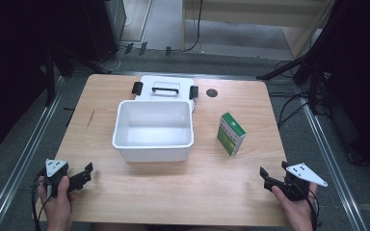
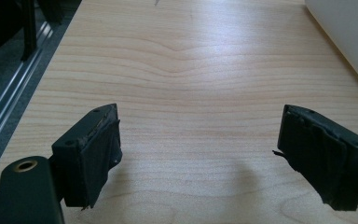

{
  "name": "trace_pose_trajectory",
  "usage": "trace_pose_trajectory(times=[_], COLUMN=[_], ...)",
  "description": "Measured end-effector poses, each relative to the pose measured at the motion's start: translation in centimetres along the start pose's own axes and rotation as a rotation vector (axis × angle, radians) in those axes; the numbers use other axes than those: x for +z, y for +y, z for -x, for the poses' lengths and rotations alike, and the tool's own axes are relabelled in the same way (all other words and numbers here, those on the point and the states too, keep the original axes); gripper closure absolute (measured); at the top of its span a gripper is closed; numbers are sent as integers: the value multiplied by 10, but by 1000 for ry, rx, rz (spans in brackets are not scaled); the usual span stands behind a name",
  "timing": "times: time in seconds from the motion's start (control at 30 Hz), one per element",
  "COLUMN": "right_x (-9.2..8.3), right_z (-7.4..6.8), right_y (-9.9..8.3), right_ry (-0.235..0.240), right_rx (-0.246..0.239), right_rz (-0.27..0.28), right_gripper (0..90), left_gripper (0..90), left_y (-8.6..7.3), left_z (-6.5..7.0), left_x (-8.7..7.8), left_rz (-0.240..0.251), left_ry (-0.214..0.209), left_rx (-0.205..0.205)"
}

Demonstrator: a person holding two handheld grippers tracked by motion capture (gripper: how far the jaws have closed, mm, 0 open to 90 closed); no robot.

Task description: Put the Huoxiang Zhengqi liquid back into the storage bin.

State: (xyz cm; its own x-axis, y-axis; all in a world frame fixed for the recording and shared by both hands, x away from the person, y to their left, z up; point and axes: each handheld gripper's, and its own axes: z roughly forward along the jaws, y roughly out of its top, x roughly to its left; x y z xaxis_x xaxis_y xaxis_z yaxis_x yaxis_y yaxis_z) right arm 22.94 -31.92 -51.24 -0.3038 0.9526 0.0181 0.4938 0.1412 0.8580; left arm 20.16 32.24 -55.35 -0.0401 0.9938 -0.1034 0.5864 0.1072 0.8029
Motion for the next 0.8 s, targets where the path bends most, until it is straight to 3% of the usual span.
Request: trace_pose_trajectory(times=[0.03,0.07,0.1,0.13,0.27,0.63,0.73,0.77,0.8], right_x=[0,2,2,4,10,34,37,42,43], right_z=[-2,-8,-8,-13,-22,-44,-48,-52,-54], right_y=[5,16,16,27,46,95,102,110,112], right_ry=[4,15,15,29,36,101,109,119,121], right_rx=[-16,-58,-58,-102,-175,-294,-306,-319,-323], right_rz=[-20,-83,-83,-132,-230,-559,-604,-653,-668], right_gripper=[162,162,162,161,162,161,161,161,162], left_gripper=[143,143,143,143,143,144,144,144,144], left_y=[0,0,0,0,0,0,0,0,0], left_z=[0,0,0,0,0,-1,-1,-1,-1], left_x=[0,0,0,0,0,1,1,1,1], left_rz=[0,-2,-2,-2,-3,-7,-8,-8,-8], left_ry=[0,-1,-1,-1,-2,-1,-1,-2,-3], left_rx=[-1,0,0,1,0,-3,-2,-3,-3])
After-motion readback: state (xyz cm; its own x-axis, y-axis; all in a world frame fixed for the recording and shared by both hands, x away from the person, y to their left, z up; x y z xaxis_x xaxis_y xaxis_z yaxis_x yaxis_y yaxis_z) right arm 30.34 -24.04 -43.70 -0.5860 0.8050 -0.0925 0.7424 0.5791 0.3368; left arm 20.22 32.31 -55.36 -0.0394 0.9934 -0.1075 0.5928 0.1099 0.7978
